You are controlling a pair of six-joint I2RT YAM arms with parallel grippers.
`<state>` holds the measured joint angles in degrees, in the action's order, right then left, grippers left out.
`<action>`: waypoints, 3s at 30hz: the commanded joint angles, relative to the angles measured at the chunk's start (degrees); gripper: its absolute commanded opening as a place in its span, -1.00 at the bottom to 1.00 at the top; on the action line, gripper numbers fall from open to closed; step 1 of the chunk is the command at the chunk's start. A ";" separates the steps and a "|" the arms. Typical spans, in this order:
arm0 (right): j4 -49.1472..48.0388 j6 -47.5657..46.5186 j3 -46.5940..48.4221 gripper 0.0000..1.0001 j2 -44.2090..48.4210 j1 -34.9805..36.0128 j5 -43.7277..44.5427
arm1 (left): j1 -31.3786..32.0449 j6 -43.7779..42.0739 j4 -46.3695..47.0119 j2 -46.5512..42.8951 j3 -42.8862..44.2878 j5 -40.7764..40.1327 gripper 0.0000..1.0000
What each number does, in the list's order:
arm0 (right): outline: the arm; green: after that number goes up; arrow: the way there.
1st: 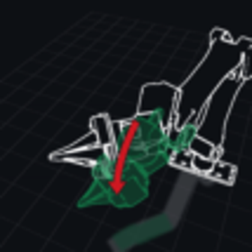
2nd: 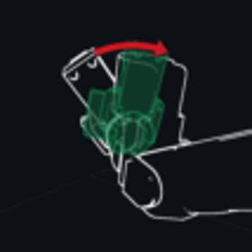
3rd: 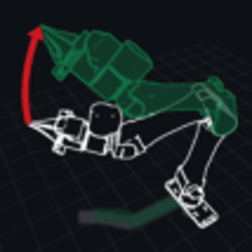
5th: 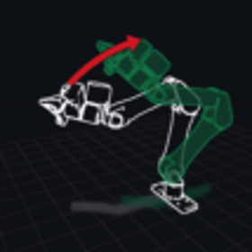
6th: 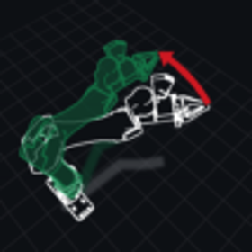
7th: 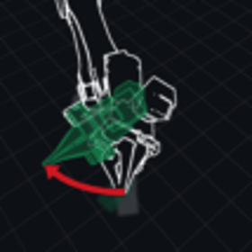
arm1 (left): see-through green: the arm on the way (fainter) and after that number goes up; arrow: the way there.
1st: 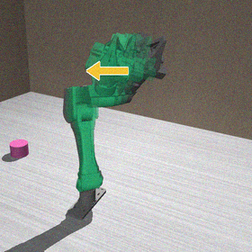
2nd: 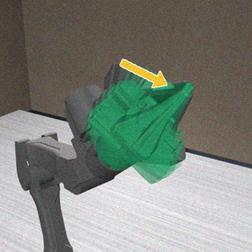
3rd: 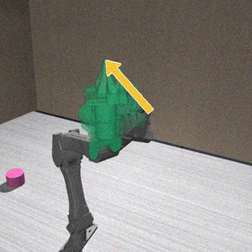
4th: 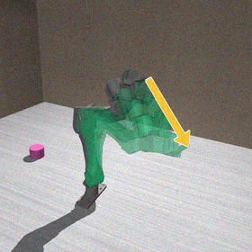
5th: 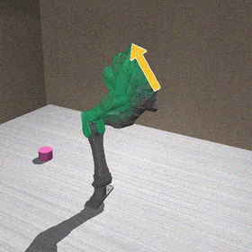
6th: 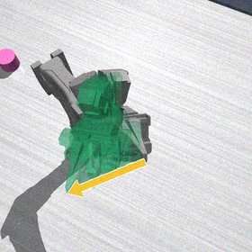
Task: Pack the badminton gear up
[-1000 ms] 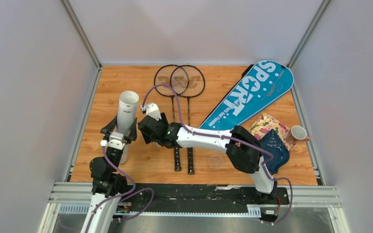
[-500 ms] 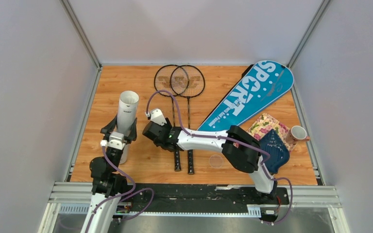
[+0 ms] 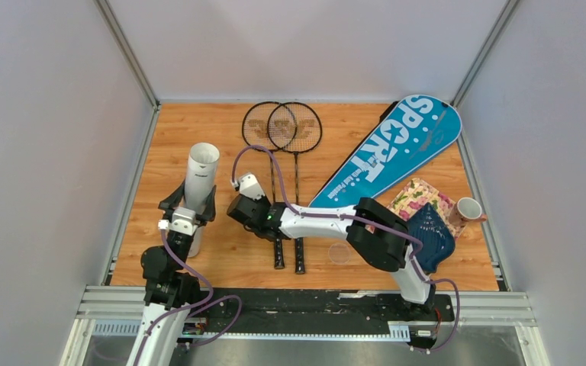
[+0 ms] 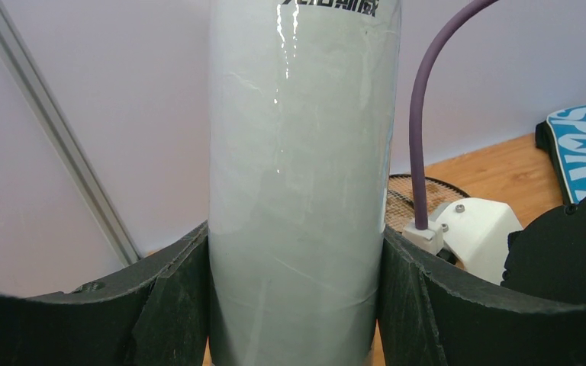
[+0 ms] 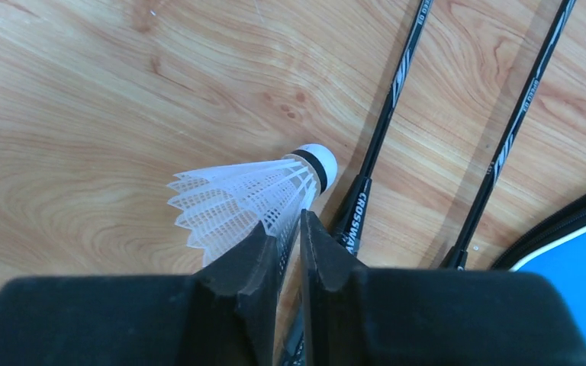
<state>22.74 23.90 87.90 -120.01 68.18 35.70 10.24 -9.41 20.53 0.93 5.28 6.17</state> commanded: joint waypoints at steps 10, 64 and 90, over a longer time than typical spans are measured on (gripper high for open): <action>-7.80 -3.42 -12.65 -1.00 19.70 -5.06 -10.24 | -0.22 1.41 -1.73 4.69 -0.36 11.83 -0.92; 30.96 -13.61 23.72 -0.72 27.37 -14.40 -48.90 | -0.22 2.55 0.74 12.43 -0.18 36.81 -0.91; 16.99 -5.19 11.68 -0.47 30.97 -9.12 -41.77 | -0.22 3.08 1.09 11.90 -0.09 35.13 -0.92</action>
<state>45.98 14.92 99.35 -88.18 57.47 -8.73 10.07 -9.76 26.15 12.10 5.41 42.13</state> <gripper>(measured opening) 0.270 0.734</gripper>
